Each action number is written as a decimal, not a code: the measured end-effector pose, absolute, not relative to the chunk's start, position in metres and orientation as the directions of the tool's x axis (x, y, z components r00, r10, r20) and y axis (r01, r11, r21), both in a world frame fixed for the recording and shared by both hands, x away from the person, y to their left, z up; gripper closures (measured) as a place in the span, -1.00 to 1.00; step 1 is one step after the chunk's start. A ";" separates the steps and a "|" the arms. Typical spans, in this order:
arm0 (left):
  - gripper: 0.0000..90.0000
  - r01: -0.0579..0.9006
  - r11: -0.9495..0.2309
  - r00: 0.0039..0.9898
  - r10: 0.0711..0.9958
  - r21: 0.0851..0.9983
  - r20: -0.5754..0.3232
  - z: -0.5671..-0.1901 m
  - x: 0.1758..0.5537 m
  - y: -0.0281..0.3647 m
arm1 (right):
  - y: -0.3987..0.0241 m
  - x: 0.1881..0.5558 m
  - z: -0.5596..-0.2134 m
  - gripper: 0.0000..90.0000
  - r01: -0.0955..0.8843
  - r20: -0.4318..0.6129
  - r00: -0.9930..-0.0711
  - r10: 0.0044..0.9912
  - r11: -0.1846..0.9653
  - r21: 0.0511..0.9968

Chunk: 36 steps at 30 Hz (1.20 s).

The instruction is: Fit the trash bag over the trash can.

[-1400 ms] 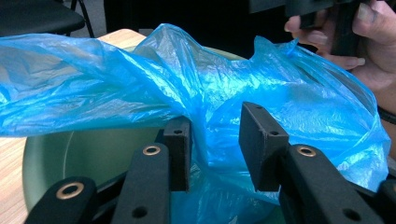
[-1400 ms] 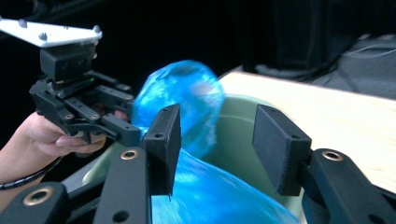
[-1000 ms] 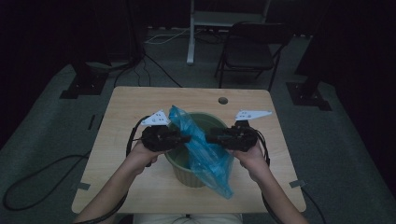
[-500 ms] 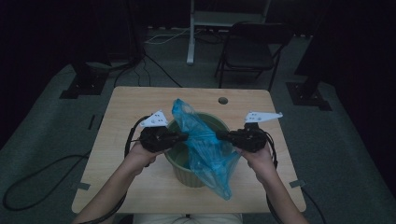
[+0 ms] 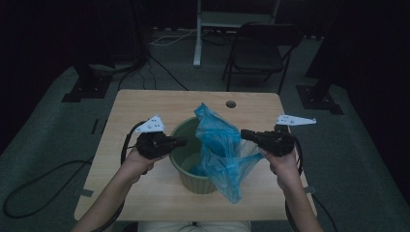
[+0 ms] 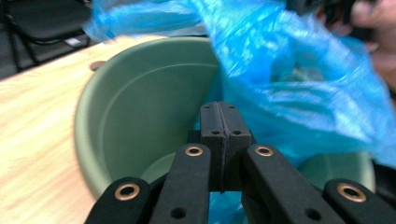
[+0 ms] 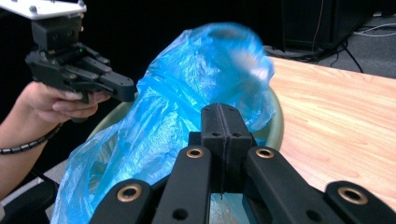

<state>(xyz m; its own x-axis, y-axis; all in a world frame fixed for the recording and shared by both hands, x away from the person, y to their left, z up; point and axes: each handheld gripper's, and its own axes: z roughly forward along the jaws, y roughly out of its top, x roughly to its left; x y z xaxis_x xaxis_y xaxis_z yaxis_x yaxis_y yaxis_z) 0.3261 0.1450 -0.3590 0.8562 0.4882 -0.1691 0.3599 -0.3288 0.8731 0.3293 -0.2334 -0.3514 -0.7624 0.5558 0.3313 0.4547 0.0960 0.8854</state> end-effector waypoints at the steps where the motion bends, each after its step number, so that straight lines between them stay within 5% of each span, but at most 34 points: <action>1: 0.91 0.363 -0.326 0.857 0.485 0.873 -0.175 -0.359 0.326 0.143 | -0.231 0.329 -0.352 1.00 0.454 0.326 -0.766 0.554 0.106 0.885; 7: 0.06 0.395 -0.345 0.865 0.453 0.851 -0.218 -0.360 0.328 0.128 | -0.215 0.330 -0.353 1.00 0.442 0.315 -0.785 0.533 0.126 0.888; 14: -0.02 0.436 -0.359 0.838 0.496 0.825 -0.227 -0.361 0.339 0.118 | -0.215 0.327 -0.347 1.00 0.428 0.313 -0.792 0.524 0.112 0.897; 24: -0.05 0.441 -0.411 0.865 0.431 0.798 -0.256 -0.358 0.339 0.104 | -0.219 0.320 -0.330 0.99 0.375 0.299 -0.814 0.498 0.057 0.925; 27: 0.09 0.434 -0.432 0.872 0.421 0.790 -0.249 -0.358 0.339 0.099 | -0.217 0.318 -0.327 0.99 0.366 0.294 -0.821 0.489 0.056 0.929; 32: 0.93 0.381 -0.475 0.890 0.422 0.793 -0.174 -0.359 0.335 0.094 | -0.216 0.317 -0.327 0.99 0.360 0.286 -0.820 0.496 0.058 0.931; 36: 1.00 0.356 -0.473 0.890 0.435 0.806 -0.137 -0.356 0.330 0.101 | -0.224 0.317 -0.330 0.99 0.366 0.280 -0.803 0.525 0.064 0.929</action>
